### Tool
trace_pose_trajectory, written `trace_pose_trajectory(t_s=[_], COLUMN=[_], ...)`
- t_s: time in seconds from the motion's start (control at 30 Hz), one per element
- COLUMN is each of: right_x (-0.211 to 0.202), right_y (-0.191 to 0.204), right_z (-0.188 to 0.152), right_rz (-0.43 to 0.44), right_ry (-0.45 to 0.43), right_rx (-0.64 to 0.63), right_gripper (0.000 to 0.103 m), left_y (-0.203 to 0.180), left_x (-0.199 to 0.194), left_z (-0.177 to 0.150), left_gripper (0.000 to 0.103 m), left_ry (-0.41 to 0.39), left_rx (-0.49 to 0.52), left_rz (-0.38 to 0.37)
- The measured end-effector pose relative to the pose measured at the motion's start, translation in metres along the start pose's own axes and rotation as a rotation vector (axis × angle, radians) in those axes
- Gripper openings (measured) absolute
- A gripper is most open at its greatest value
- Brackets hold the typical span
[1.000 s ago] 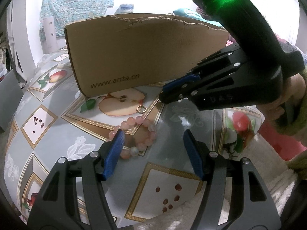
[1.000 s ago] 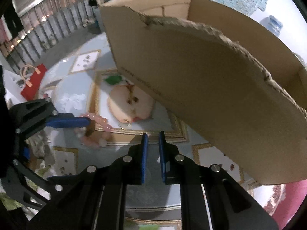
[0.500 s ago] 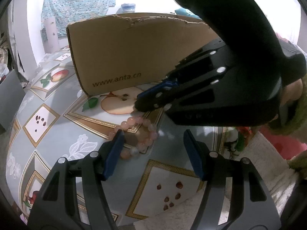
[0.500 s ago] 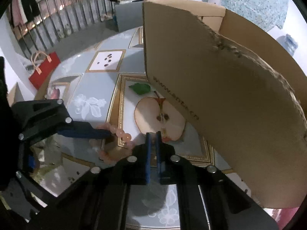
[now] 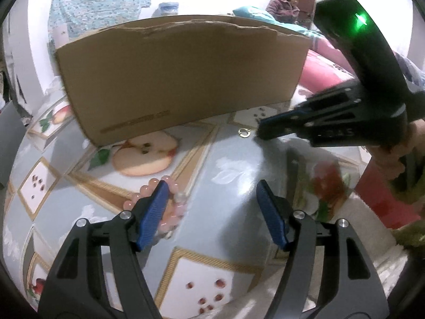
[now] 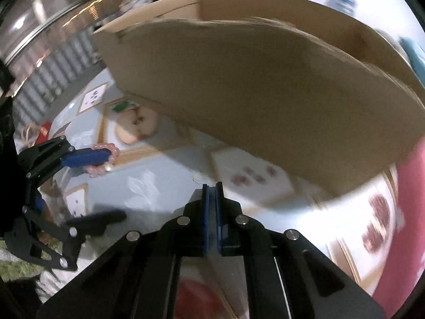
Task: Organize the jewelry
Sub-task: 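Close the left gripper on the pink bead bracelet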
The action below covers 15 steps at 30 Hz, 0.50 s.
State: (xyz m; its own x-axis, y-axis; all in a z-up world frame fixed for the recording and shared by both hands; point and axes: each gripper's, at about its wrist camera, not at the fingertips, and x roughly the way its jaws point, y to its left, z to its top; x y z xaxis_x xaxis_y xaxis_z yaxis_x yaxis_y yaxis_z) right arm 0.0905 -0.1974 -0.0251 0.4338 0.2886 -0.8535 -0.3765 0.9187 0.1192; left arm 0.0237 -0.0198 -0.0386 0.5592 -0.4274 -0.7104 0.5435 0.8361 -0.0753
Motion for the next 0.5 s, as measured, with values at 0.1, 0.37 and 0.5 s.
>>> trace_pose_trajectory(t_s=[0.1, 0.37, 0.5], right_x=[-0.007, -0.013, -0.019], right_y=[-0.015, -0.035, -0.035], right_z=[-0.013, -0.026, -0.022], right_rz=[-0.013, 0.021, 0.063], right_ry=[-0.016, -0.07, -0.104], right_rx=[0.067, 0.144, 0.106], right_gripper=[0.005, 0.005, 0.006], left_y=[-0.008, -0.03, -0.038], left_x=[0.006, 0.024, 0.026], left_z=[0.005, 0.02, 0.02], left_gripper=[0.064, 0.064, 0.064], left_ry=[0.003, 0.01, 0.02], left_rx=[0.011, 0.04, 0.089], left_rz=[-0.032, -0.118, -0.085])
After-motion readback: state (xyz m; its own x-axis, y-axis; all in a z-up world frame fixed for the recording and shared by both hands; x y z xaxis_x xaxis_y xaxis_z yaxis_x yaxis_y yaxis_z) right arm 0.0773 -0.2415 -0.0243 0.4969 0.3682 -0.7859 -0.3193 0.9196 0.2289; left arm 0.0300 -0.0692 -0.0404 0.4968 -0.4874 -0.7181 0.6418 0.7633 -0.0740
